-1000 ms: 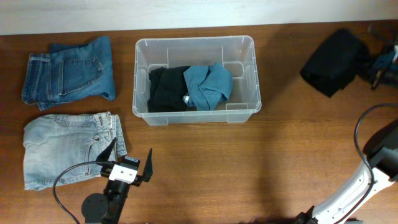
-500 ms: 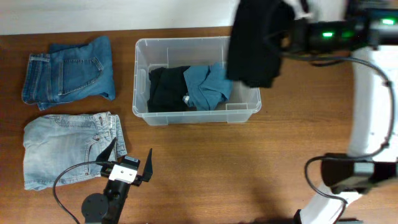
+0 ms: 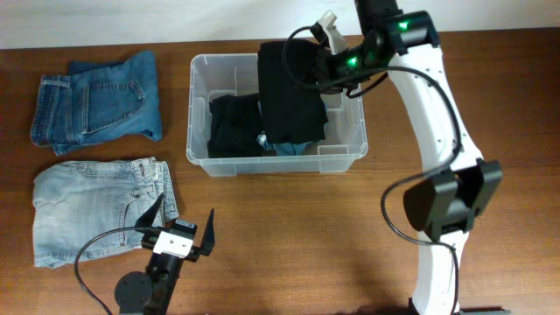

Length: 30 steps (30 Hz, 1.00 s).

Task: Pack container
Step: 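Carry the black garment over the container and lower it in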

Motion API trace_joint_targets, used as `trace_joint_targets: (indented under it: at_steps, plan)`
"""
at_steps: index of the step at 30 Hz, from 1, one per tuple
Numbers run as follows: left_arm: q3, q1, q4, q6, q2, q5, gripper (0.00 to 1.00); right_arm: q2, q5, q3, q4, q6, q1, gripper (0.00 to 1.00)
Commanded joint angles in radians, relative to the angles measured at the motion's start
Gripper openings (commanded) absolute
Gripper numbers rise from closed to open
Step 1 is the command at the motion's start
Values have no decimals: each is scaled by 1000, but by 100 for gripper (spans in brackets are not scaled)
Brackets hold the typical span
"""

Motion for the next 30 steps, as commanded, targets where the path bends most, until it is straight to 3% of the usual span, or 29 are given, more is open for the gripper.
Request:
trace_joint_targets:
  at_steps: [1,17,26,30]
  plan:
    - [-2,5,-7,11,-6,0,99,51,-14,6,22,-2,-16,4]
    - [-2,5,-7,11,-6,0,99,133,269,-13,26,74,-23,7]
    - [-2,5,-7,11,-6,0,99,133,59,-37,56,66,-18,4]
    - [-2,5,-7,11,-6,0,99,133,76,-37,58,67,-19,4]
